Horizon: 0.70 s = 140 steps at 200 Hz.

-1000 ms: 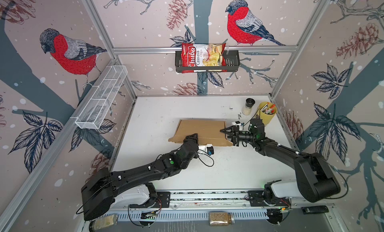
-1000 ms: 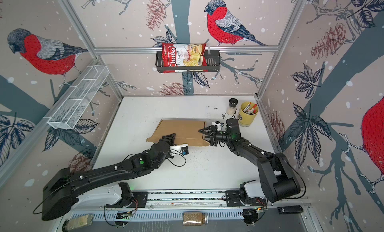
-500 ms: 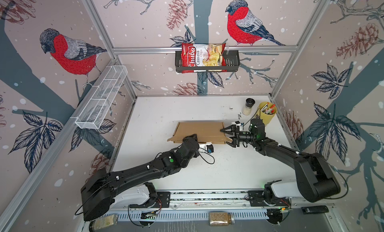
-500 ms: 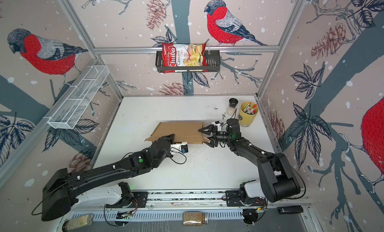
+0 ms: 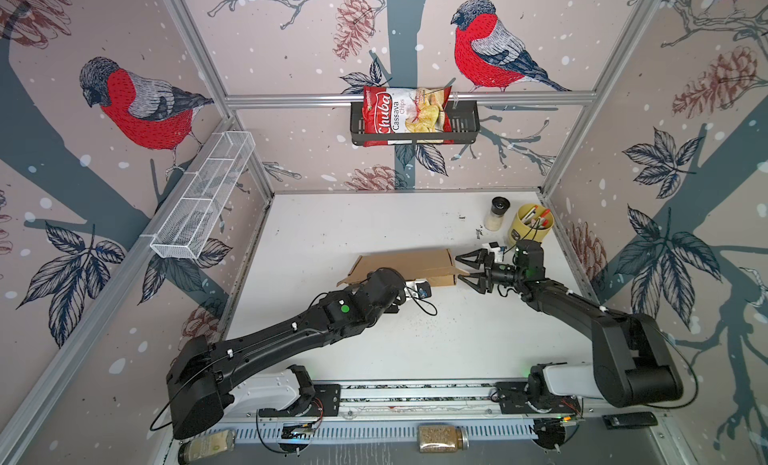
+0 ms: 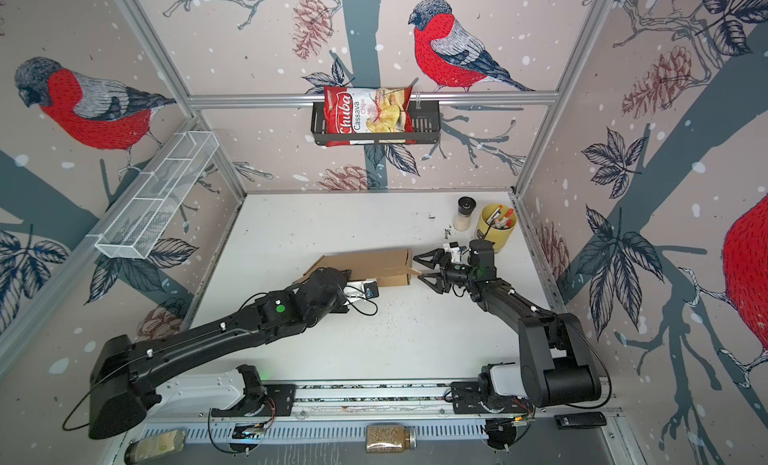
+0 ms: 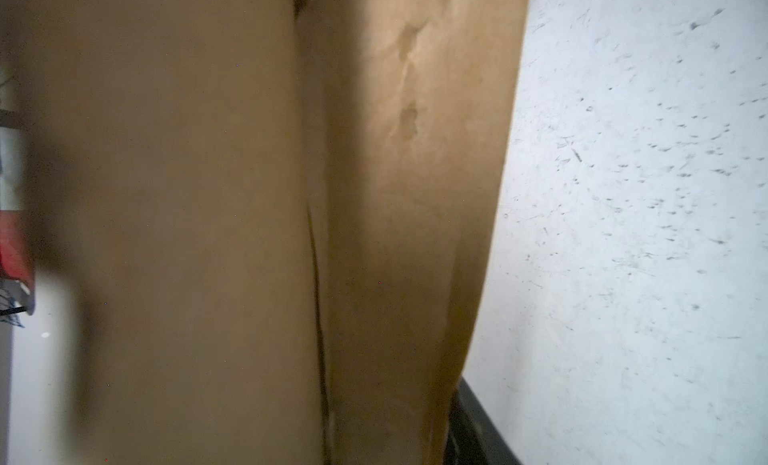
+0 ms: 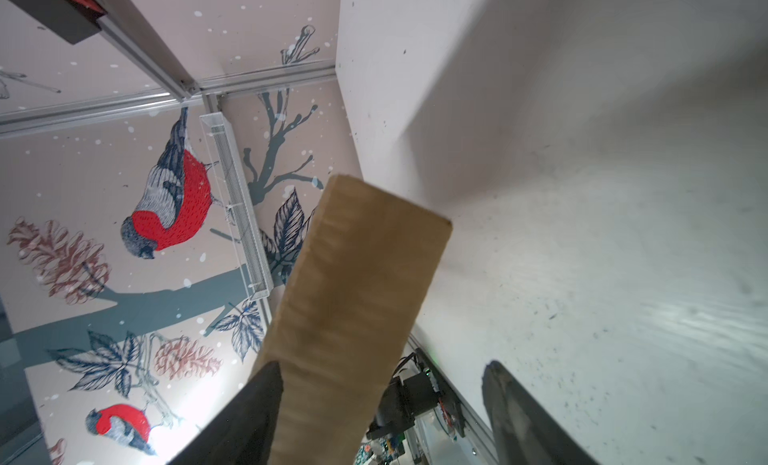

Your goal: Fold the paper box

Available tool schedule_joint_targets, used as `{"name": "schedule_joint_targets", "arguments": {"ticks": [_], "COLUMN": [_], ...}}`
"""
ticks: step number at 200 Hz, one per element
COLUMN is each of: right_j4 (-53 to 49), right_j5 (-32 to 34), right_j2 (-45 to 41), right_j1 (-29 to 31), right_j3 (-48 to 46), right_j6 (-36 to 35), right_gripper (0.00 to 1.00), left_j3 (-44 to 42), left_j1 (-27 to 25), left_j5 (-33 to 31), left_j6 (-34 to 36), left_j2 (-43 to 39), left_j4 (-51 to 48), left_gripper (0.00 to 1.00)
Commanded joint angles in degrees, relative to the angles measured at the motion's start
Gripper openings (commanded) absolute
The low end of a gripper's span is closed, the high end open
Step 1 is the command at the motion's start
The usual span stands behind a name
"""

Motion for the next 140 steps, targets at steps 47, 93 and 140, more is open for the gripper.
{"name": "schedule_joint_targets", "arguments": {"ticks": [47, 93, 140], "right_j4": [-8.3, -10.81, -8.71], "right_j5": [7.46, 12.07, 12.57], "right_j2": [0.43, -0.24, 0.69], "right_j1": [-1.64, -1.63, -0.63], "right_j3": [1.1, 1.28, 1.57], "right_j6": [-12.47, -17.66, -17.25], "right_gripper": [0.77, 0.77, 0.76], "left_j3": [9.49, 14.61, 16.19], "left_j1": [3.21, 3.81, 5.63], "left_j5": [13.51, 19.01, 23.51], "left_j6": [-5.02, -4.96, -2.0], "left_j2": [4.44, 8.25, 12.21], "left_j4": [-14.89, -23.04, -24.88], "left_gripper": [0.45, 0.48, 0.49]}}
